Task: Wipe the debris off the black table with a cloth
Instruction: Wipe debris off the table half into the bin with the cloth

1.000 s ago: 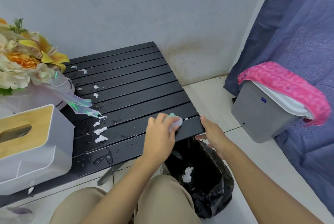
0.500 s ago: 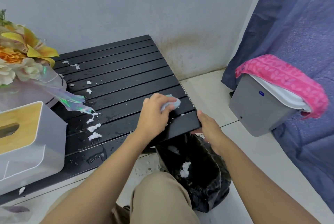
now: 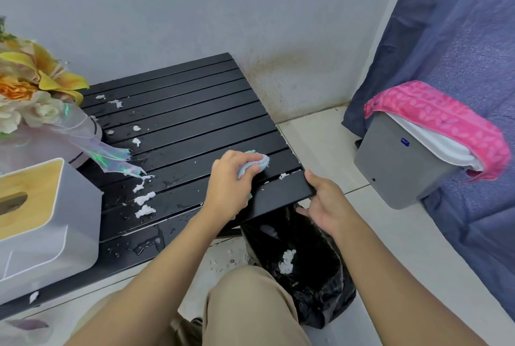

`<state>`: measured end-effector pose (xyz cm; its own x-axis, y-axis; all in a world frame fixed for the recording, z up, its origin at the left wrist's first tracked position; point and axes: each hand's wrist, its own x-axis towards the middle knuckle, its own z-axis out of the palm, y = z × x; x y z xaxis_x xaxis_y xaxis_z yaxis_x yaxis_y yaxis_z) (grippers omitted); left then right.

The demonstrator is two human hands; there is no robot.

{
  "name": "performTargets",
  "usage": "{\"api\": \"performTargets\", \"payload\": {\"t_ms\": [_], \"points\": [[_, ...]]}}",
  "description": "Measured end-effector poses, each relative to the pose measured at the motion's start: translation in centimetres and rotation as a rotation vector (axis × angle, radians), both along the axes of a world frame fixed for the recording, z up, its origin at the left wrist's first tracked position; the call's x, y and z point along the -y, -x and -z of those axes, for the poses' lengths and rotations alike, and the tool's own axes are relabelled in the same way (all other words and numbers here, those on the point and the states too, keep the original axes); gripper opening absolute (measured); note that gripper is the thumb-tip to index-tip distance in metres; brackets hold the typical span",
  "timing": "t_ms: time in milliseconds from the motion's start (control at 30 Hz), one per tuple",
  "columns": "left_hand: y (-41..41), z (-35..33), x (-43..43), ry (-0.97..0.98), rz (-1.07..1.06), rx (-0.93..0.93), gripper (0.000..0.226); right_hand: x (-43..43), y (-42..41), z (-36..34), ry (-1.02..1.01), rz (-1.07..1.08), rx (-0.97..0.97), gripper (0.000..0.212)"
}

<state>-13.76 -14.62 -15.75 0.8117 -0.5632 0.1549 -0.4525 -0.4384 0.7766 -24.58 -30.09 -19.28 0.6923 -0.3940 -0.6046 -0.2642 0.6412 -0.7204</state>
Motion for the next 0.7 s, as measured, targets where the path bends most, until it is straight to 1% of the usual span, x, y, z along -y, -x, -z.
{"api": "performTargets", "payload": {"t_ms": [67,133,200,267,367,400,467,567,633,700], "points": [[0.3,0.2,-0.1,0.010,-0.012,-0.007,0.020,0.2,0.0,-0.1,-0.052,0.049,0.016,0.017],[0.3,0.5,0.1,-0.030,-0.013,0.021,0.020,0.4,-0.2,-0.1,-0.068,0.058,0.003,0.017],[0.5,0.8,0.3,-0.056,-0.027,0.041,0.020,0.6,-0.6,-0.3,-0.029,0.061,-0.024,0.019],[0.8,0.9,0.3,-0.066,-0.028,0.062,0.020,0.5,-1.3,-0.6,0.061,0.058,-0.035,0.020],[1.1,1.0,0.3,-0.089,-0.013,0.144,0.020,-0.2,-2.3,-1.0,0.194,0.020,-0.027,0.038],[1.2,1.1,0.3,-0.095,-0.010,0.179,0.020,-0.4,-2.4,-1.0,0.226,0.026,-0.029,0.039],[1.4,1.4,0.4,-0.106,-0.012,0.255,0.020,-0.4,-2.4,-0.6,0.230,0.046,-0.014,0.039],[1.9,1.7,0.7,-0.134,-0.043,0.357,0.021,-0.3,-2.1,-0.4,0.174,0.069,0.041,0.035],[2.5,1.8,0.8,-0.175,0.013,0.458,0.026,-0.4,-2.1,-0.4,0.175,0.079,0.046,0.036],[2.6,1.8,0.8,-0.190,0.216,0.522,0.028,-0.6,-2.2,-0.5,0.187,0.103,0.016,0.041]]}}
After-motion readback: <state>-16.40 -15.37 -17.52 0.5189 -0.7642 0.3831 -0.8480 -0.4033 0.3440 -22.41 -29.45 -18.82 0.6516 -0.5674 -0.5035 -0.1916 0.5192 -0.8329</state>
